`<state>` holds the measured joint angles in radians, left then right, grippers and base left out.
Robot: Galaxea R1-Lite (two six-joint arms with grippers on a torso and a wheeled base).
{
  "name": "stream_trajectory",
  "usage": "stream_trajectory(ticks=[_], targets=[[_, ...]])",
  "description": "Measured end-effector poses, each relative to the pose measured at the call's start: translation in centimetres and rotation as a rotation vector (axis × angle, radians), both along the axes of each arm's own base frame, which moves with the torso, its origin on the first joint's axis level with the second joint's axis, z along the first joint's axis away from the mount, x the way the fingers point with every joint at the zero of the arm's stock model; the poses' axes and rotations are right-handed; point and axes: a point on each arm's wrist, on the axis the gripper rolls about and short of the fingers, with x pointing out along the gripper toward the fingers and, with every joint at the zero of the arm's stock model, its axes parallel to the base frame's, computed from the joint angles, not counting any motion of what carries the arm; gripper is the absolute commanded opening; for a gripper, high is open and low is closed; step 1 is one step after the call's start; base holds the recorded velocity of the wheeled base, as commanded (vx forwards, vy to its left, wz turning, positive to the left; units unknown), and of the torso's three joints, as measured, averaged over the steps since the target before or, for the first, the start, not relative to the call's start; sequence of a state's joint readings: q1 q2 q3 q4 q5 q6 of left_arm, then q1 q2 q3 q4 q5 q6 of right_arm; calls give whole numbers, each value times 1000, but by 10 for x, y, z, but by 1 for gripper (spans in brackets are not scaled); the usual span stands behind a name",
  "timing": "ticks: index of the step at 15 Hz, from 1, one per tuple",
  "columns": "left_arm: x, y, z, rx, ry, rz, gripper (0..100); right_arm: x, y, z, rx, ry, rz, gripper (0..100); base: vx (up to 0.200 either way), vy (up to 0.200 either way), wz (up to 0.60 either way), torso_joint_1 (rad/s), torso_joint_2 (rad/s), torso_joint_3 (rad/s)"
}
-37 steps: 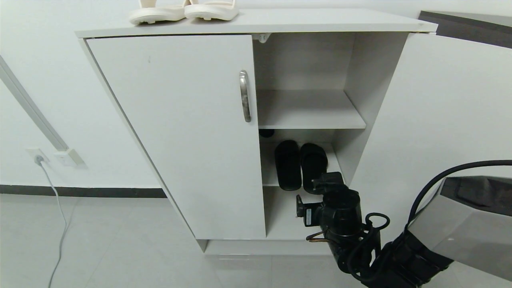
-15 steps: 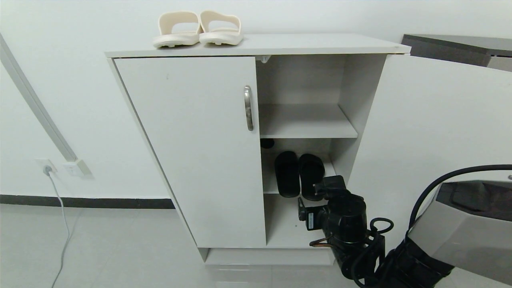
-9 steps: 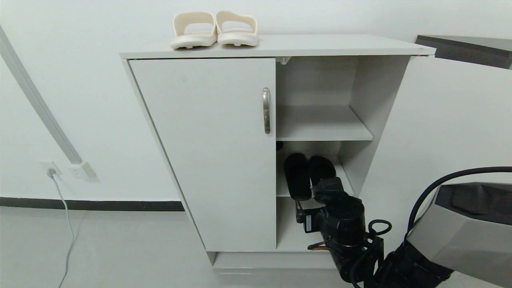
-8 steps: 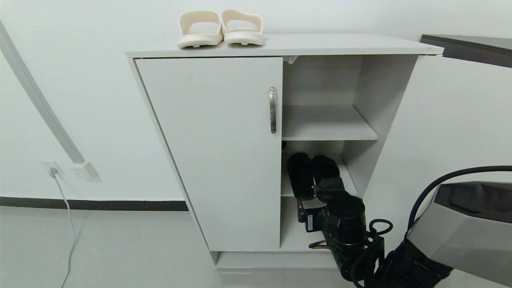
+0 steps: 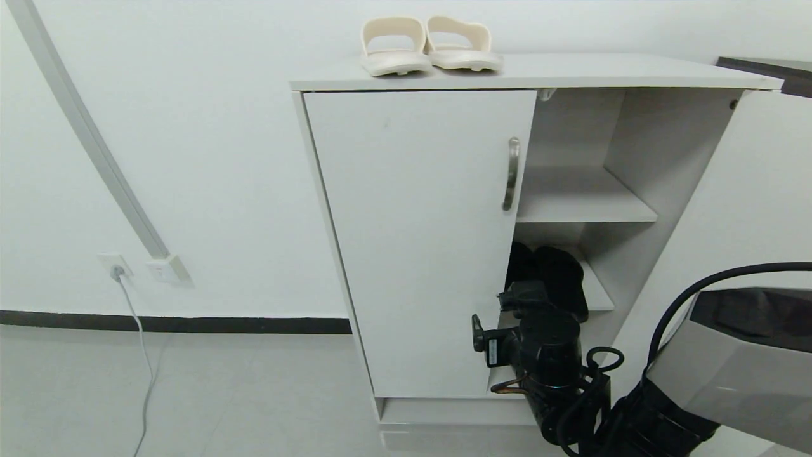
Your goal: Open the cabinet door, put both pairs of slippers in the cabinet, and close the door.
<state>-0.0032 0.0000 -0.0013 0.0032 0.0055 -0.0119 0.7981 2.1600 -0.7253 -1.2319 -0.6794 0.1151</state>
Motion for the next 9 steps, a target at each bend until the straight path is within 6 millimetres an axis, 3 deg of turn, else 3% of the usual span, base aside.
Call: stream_trajectory(ticks=[3,9], targets=[[0,0,0,0,0,0,0,0,0,0,-1,1,-1,100,0,200,0,-1,4,2],[0,0,0,6,2,0,0,0,-2,5,-13,-55,12,100,0,0,0,0,0,0]])
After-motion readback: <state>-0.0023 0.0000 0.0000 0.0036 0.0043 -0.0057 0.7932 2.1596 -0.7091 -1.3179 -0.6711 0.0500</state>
